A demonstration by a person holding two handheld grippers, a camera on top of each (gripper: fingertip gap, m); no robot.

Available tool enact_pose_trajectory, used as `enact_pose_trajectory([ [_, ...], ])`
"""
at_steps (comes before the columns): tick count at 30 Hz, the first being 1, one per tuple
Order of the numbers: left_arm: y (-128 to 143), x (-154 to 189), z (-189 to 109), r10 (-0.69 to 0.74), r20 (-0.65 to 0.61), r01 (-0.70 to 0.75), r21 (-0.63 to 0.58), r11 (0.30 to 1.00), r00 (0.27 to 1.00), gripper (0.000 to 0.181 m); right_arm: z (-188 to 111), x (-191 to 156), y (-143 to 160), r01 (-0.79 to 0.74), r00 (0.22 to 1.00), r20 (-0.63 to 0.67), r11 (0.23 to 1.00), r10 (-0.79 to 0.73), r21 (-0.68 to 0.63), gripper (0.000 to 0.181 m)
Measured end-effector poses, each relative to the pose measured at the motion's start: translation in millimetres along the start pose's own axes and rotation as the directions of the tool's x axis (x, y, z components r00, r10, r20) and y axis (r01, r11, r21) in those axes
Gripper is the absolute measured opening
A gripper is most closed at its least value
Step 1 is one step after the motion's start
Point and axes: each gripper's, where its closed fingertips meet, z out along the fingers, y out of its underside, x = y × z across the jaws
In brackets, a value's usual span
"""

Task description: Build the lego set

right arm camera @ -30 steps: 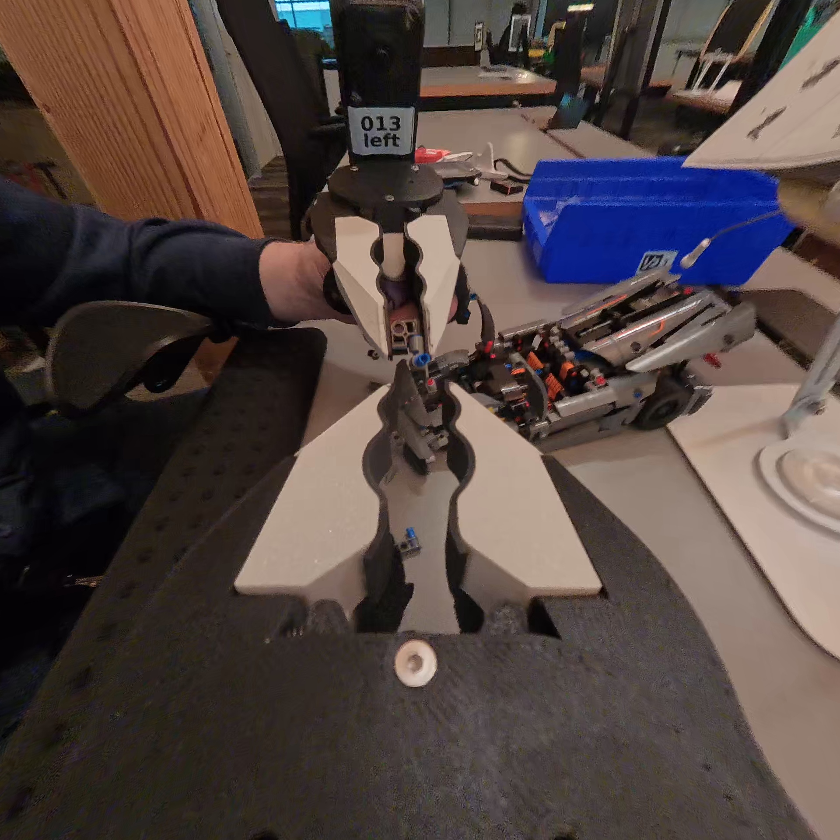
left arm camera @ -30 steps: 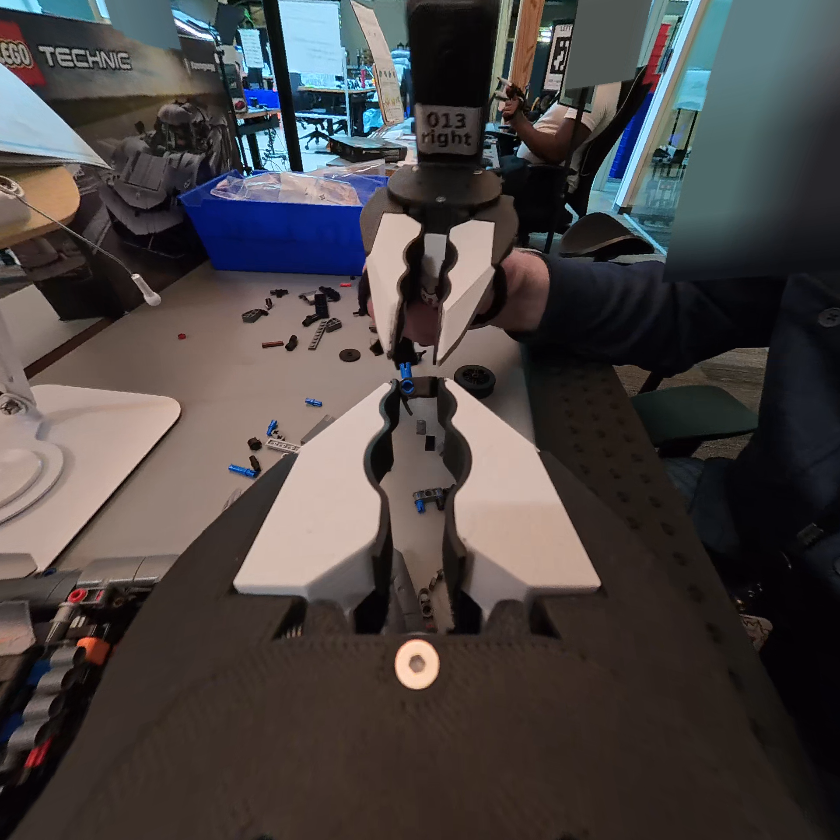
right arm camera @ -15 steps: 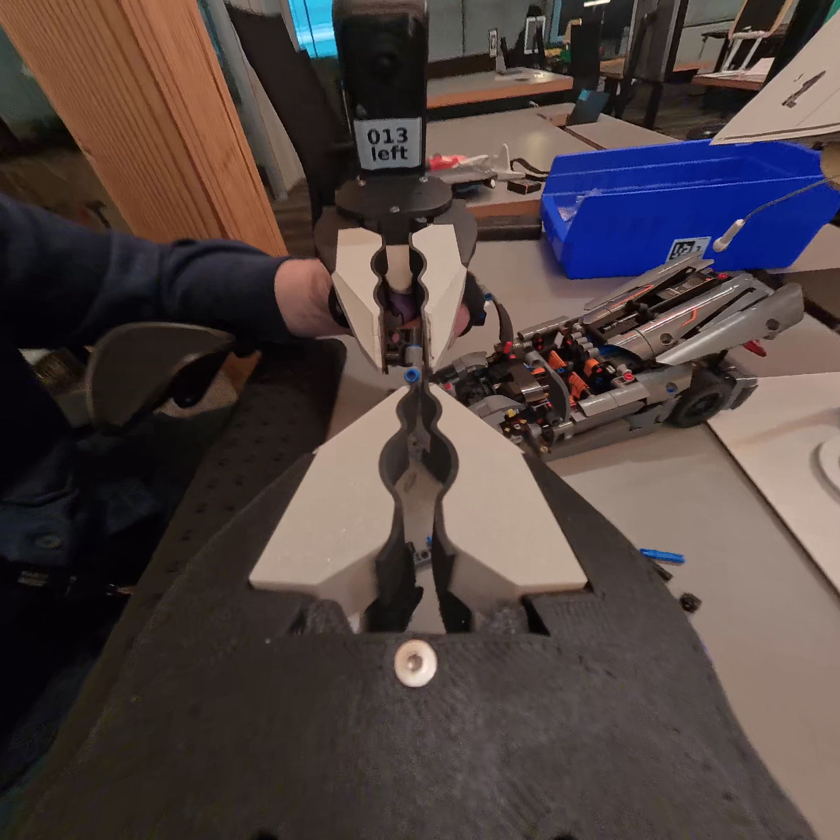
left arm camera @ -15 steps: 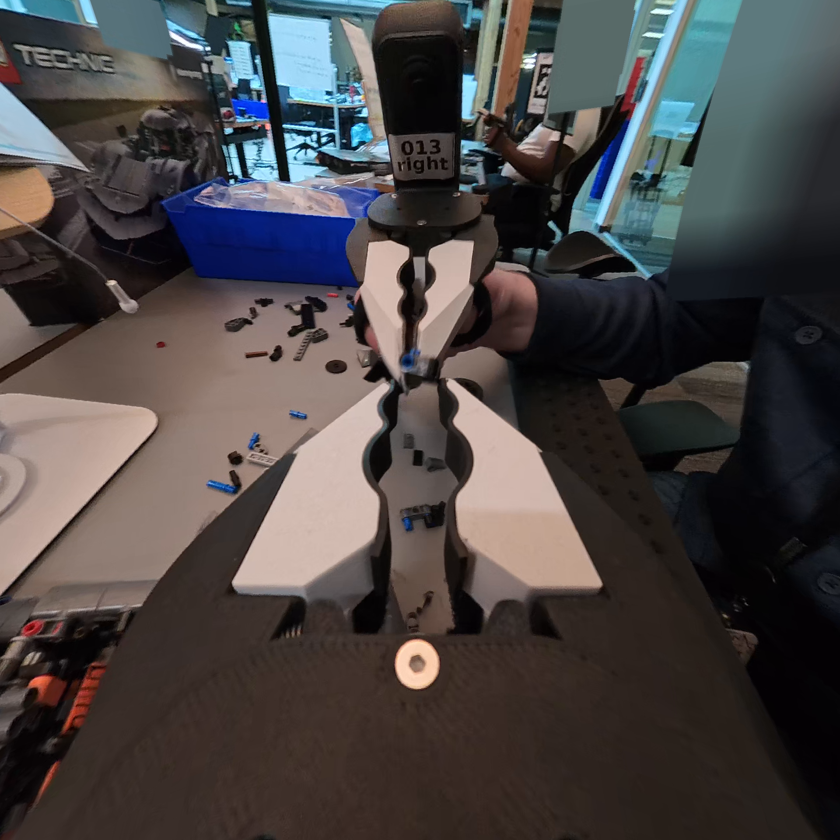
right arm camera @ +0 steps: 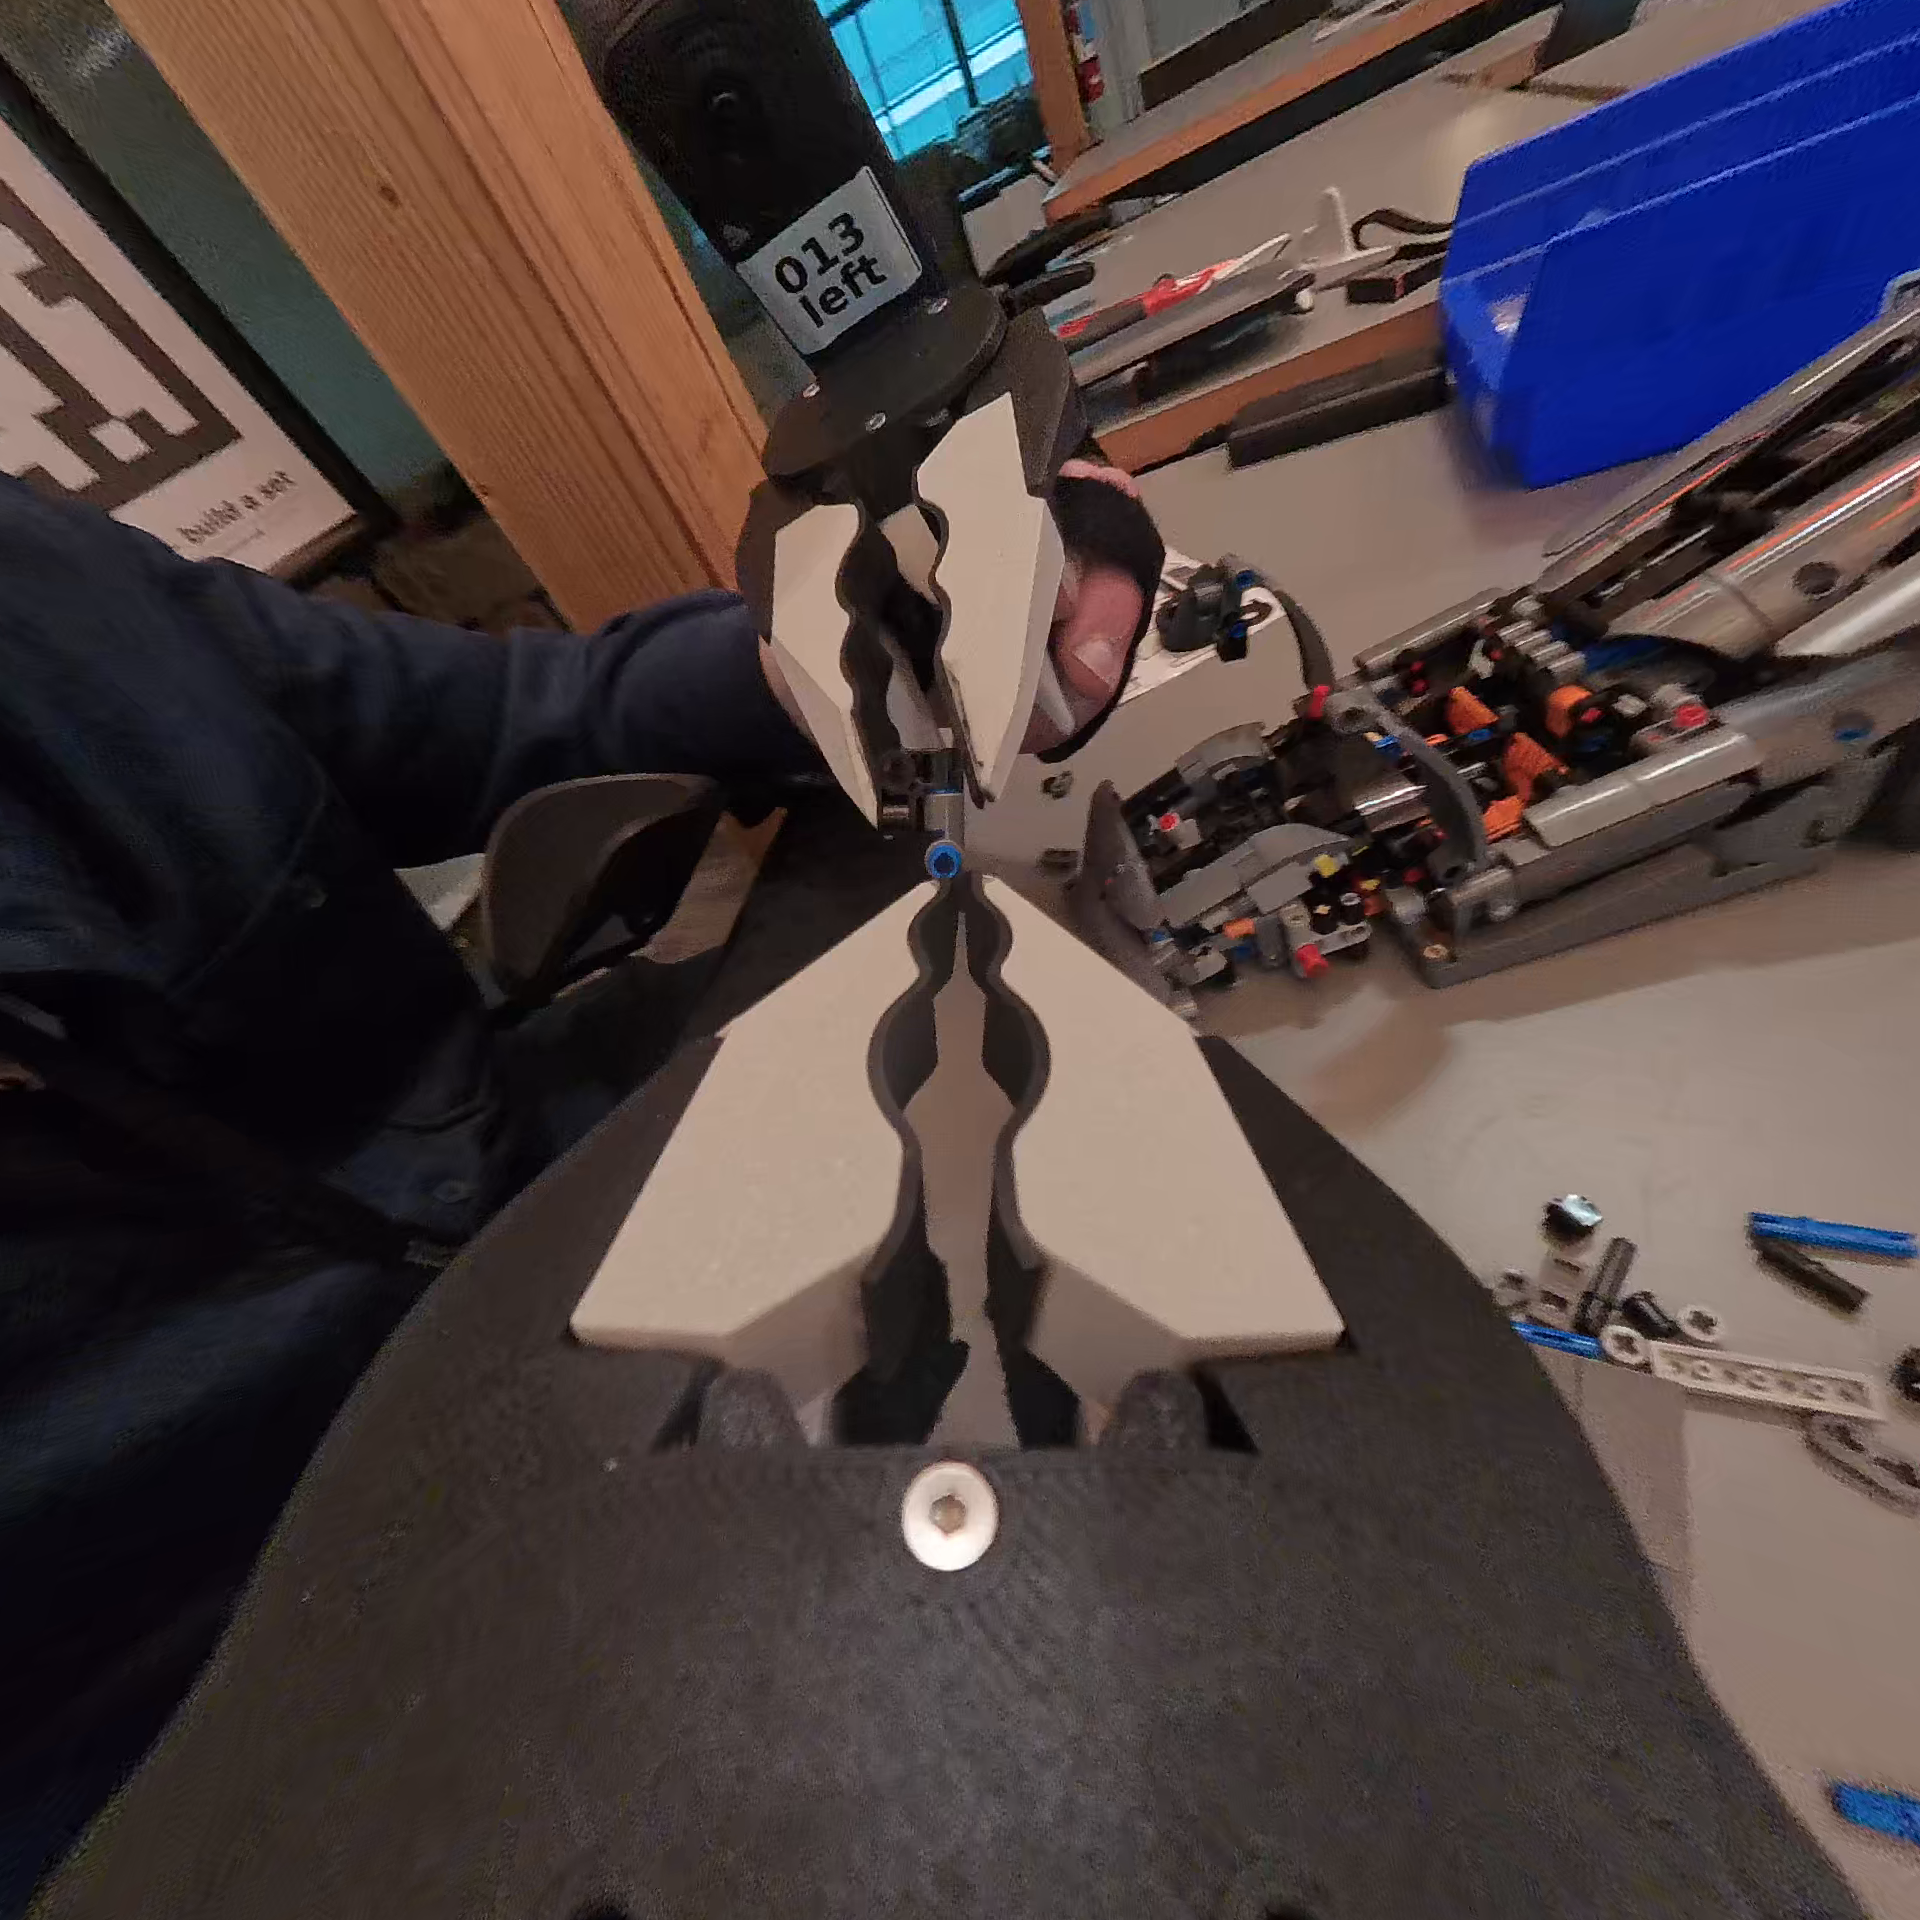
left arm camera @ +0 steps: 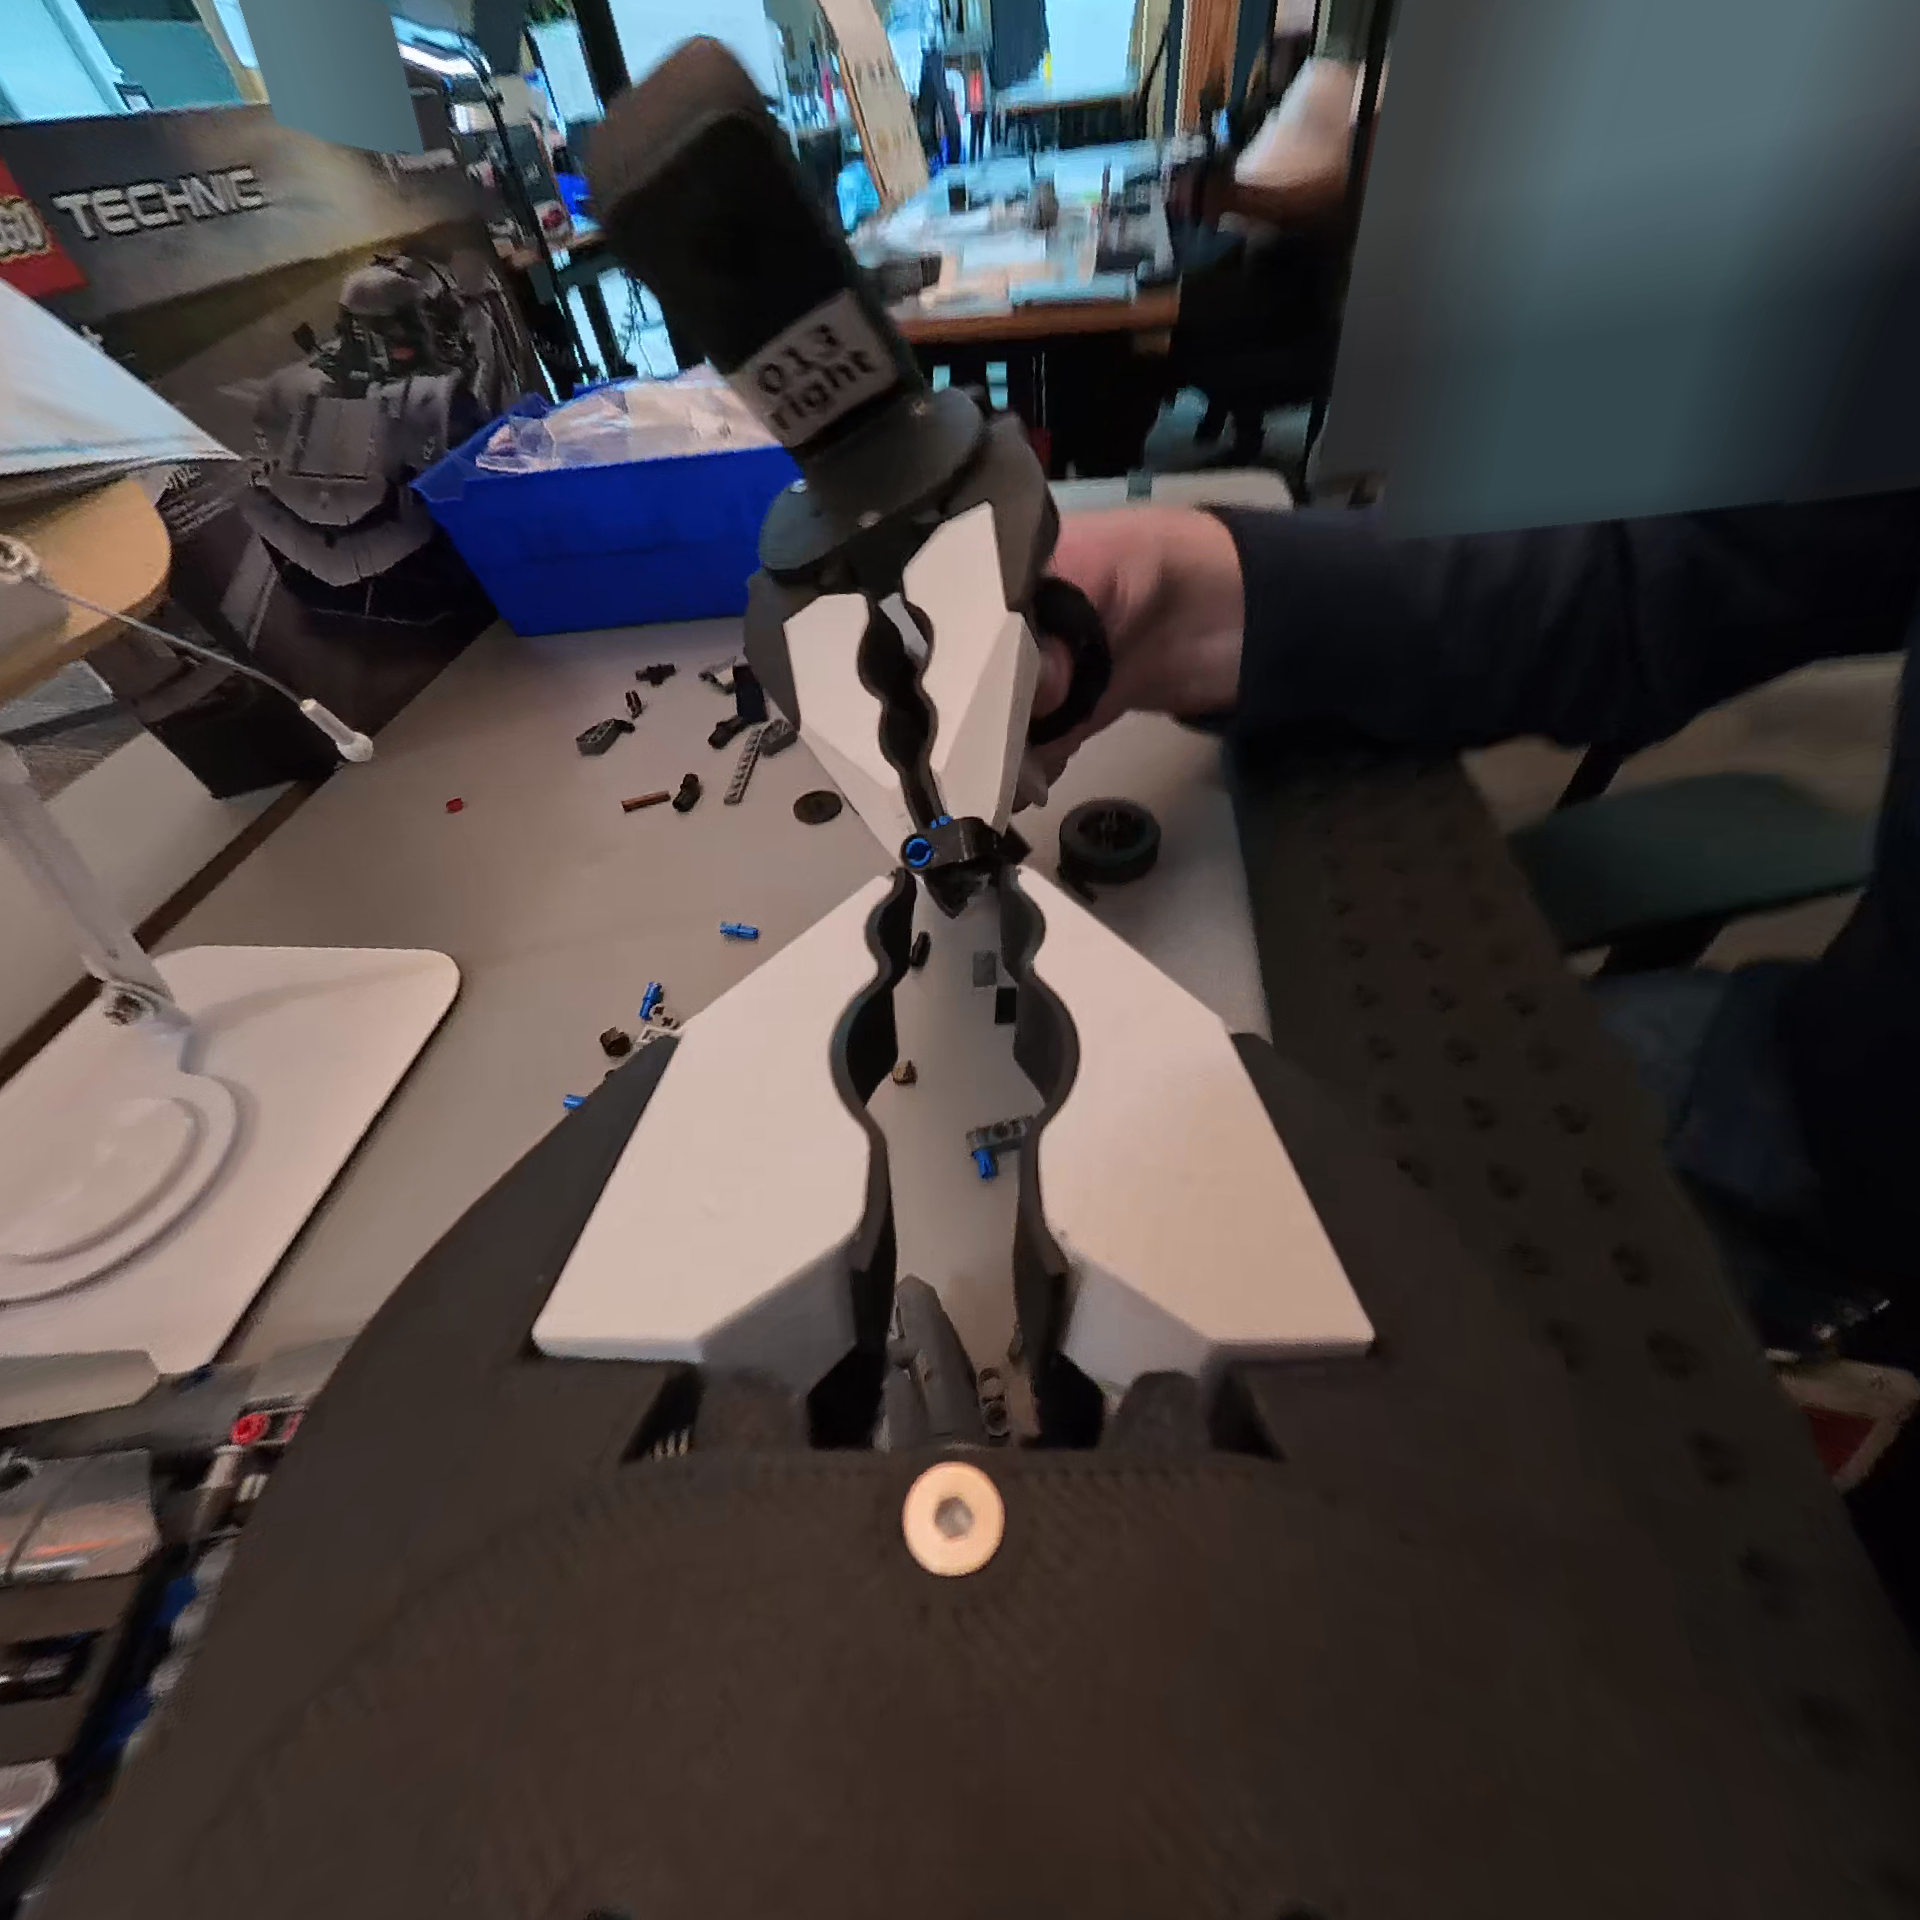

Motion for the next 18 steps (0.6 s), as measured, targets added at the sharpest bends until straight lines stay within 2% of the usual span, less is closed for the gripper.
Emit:
enact_pose_trajectory([
  [11,3.3,5.4,5.6,0.011,-0.013,-0.011,-0.021,1.000,1.000,0.016,2.7,-6.7,6.5,-0.129,0.985,0.115,0.992,0.130,-0.017,0.000],
  [18,5.9,-1.6,2.6,0.003,0.015,-0.002,-0.029,1.000,1.000,0.020,0.3,0.4,9.3,-0.103,0.993,0.053,0.994,0.105,-0.038,0.000],
])
